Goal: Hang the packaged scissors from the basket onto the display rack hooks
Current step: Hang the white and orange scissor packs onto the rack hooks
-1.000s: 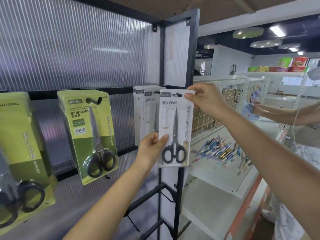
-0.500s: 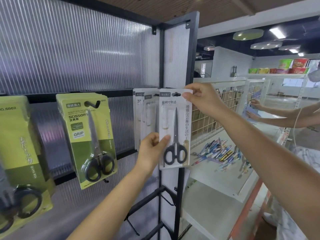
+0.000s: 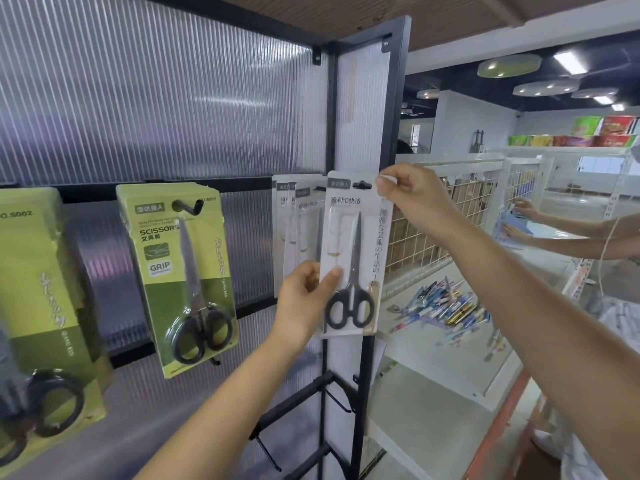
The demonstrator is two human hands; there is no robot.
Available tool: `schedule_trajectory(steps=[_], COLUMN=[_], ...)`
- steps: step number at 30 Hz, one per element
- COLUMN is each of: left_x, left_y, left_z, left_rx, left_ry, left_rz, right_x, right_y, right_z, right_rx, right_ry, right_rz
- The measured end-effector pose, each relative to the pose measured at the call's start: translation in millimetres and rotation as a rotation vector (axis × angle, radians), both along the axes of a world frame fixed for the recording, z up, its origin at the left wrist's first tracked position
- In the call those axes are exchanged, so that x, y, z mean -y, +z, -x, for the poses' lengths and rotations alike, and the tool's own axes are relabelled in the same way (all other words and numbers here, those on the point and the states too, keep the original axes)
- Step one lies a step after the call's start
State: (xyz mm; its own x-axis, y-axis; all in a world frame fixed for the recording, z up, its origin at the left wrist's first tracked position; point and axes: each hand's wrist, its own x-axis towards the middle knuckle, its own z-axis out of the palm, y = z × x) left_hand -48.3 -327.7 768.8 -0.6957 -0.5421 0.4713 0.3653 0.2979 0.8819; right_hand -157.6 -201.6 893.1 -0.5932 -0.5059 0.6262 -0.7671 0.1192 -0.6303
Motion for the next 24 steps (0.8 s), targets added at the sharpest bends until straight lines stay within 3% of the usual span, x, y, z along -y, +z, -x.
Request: schedule_trajectory(steps=[15,24], left_x=[4,36], left_y=[-8,-9], left_z=[11,23], left_rx=[0.052,0.073], left_ry=[0.029,0.290], left_rz=[-0.033,-0.066], right_x=[17,61], right_y=[0,-10], right_z=[16,30], right_rx=[0.024,0.134], right_ry=[-0.014,0.004], right_rz=[-0.088,0.046])
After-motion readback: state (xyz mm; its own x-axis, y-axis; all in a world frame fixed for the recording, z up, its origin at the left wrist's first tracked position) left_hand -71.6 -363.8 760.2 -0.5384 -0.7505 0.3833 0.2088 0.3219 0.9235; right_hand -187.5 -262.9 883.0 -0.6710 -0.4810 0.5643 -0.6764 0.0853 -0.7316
